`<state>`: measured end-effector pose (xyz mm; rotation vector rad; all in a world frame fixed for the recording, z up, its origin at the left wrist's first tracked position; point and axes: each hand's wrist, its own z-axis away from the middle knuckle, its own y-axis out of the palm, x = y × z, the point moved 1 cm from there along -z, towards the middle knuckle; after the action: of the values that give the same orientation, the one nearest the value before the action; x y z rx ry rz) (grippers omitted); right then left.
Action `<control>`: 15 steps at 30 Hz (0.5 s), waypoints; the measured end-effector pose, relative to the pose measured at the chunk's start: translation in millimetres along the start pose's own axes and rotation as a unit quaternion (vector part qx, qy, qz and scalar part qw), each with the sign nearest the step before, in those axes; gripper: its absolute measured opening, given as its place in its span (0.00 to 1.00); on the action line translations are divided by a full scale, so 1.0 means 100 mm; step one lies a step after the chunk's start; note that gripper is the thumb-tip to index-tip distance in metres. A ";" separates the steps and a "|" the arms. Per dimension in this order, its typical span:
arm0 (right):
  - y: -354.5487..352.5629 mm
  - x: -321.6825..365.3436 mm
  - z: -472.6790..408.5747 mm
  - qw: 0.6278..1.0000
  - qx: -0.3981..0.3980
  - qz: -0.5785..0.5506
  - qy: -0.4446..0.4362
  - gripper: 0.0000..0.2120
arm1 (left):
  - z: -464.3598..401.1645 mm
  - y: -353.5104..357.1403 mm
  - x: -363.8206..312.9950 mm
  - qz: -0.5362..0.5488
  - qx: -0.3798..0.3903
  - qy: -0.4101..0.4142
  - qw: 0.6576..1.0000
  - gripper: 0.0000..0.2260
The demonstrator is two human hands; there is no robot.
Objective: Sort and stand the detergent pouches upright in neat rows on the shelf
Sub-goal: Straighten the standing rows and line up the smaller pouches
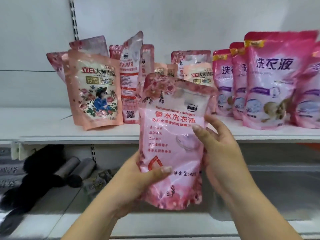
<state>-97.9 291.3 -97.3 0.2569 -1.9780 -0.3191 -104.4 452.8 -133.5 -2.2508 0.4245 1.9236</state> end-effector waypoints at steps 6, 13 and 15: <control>0.50 0.49 -0.49 0.987 0.111 -0.044 -0.103 0.20 | -0.25 -0.13 -0.62 -0.096 -0.142 0.194 0.966 0.38; 0.71 0.34 -1.35 0.959 0.188 0.212 0.006 0.19 | -0.68 -0.29 -0.82 -0.266 -0.260 0.141 0.918 0.38; 0.54 0.24 -1.46 0.946 0.218 0.238 0.043 0.13 | -0.71 -0.25 -0.74 -0.281 -0.244 0.097 0.923 0.46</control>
<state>22.9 318.6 -0.4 0.0631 -1.9349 0.4396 -39.5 464.2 -50.4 -2.4712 -0.6969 1.6189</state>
